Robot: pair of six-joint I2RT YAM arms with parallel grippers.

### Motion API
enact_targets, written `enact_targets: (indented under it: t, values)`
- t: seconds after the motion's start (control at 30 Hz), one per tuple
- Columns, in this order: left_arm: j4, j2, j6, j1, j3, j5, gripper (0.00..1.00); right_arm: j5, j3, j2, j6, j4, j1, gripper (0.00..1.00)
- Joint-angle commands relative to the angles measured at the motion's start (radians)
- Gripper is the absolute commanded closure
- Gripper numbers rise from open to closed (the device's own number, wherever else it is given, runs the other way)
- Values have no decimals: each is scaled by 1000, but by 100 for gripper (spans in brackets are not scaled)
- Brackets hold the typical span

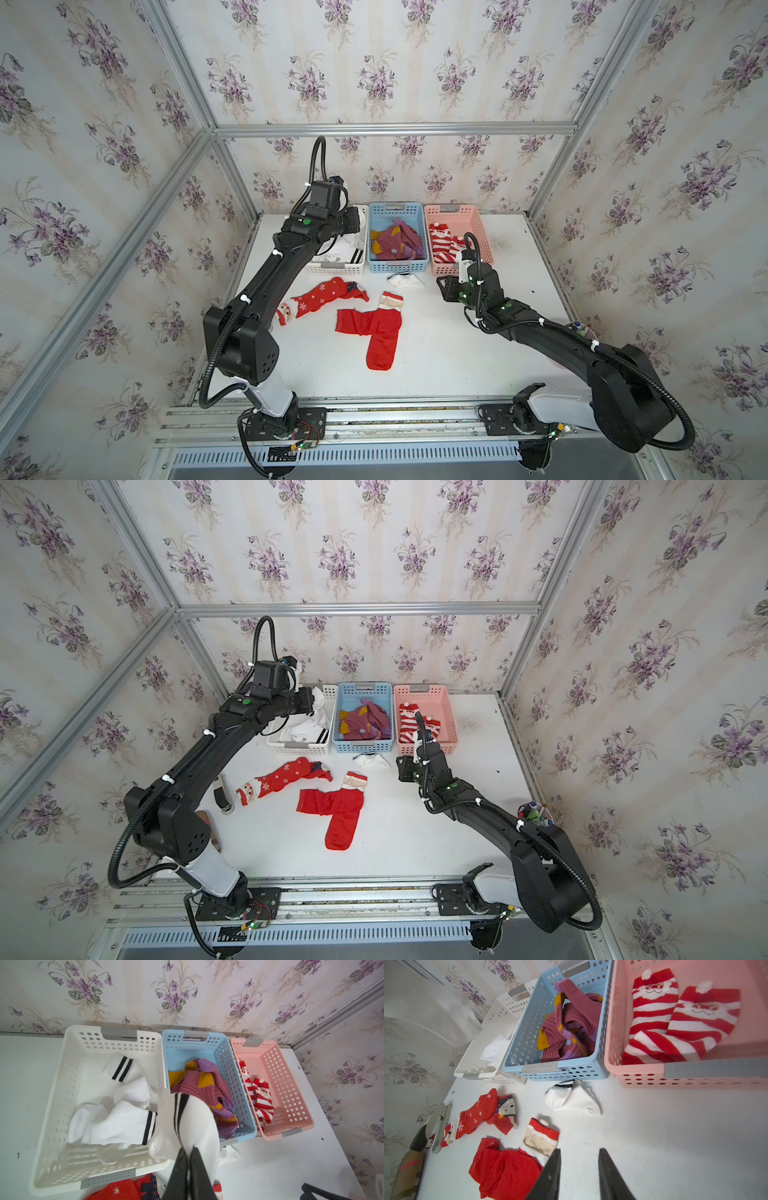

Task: Sort the socks into the basket by color
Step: Place the sock in the bin.

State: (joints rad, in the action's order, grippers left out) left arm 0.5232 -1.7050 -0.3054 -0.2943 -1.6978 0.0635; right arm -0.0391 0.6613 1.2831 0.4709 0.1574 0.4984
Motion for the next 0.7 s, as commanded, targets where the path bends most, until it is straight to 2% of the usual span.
enact_targets:
  t: [0.0,0.2,0.37,0.43,0.53,0.67]
  values:
    - [-57,-42,19,21,-47,4,91,-6,-4,-8,13,29,1,68]
    - [-85,-167,40,54,-131,-39,91,-11,-9,-16,14,28,0,68]
    - [-102,-287,17,92,-199,-41,86,-14,-18,-28,14,22,1,68]
    - [-82,-325,12,99,-239,-43,79,-12,-20,-34,14,18,0,68]
    - [-58,-353,7,104,-271,-44,64,-12,-25,-40,13,13,0,68]
    - [-70,-315,-9,104,-224,-38,57,-10,-31,-44,18,16,0,68]
